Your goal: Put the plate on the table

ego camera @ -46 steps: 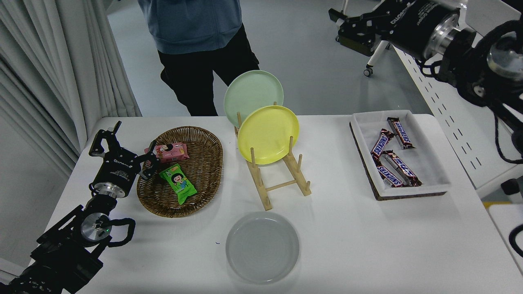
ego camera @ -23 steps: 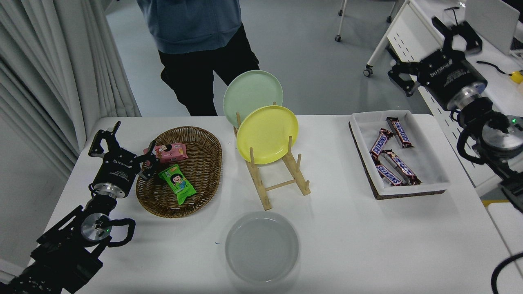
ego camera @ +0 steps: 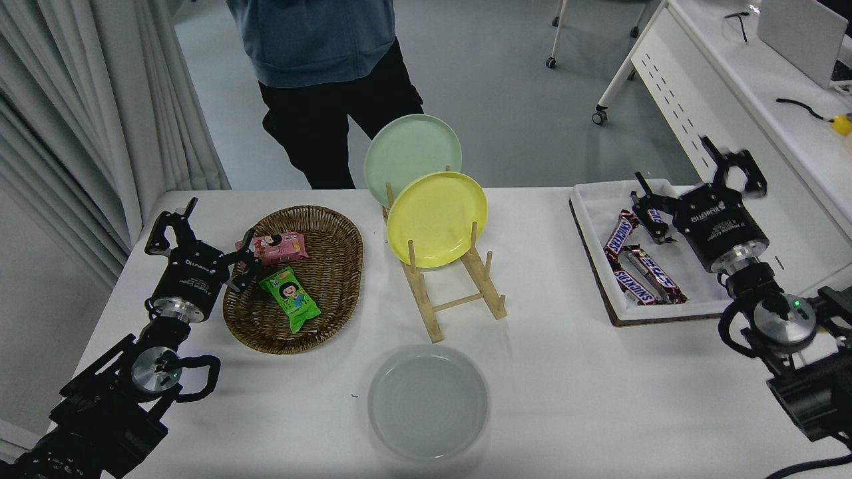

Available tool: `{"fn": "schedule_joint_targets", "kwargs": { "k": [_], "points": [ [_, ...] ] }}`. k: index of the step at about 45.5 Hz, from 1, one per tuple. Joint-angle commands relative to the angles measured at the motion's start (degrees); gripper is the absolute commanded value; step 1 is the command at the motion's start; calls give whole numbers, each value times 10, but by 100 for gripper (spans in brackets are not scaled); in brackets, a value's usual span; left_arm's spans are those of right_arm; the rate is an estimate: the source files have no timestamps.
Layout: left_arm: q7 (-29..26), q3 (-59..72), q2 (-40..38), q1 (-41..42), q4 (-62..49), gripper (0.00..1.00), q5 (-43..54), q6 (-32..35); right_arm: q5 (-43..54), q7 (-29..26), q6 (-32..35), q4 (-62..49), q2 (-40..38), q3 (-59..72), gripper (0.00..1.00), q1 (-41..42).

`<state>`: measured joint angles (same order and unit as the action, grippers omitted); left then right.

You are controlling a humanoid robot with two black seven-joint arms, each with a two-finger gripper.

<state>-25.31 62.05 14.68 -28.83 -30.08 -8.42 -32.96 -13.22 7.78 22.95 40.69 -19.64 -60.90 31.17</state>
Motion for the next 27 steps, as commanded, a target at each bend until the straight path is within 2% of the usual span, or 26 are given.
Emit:
{"fn": "schedule_joint_targets", "kwargs": {
  "k": [1, 8, 17, 27],
  "points": [
    [0, 0, 0, 0, 0, 100, 0, 0, 7, 0, 28, -117, 47, -29, 100, -5],
    [0, 0, 0, 0, 0, 100, 0, 0, 8, 0, 23, -128, 47, -26, 100, 10],
    [0, 0, 0, 0, 0, 100, 0, 0, 8, 0, 29, -235, 85, -6, 100, 69],
    [0, 0, 0, 0, 0, 100, 0, 0, 8, 0, 46, -235, 95, 27, 100, 76]
  ]
}}
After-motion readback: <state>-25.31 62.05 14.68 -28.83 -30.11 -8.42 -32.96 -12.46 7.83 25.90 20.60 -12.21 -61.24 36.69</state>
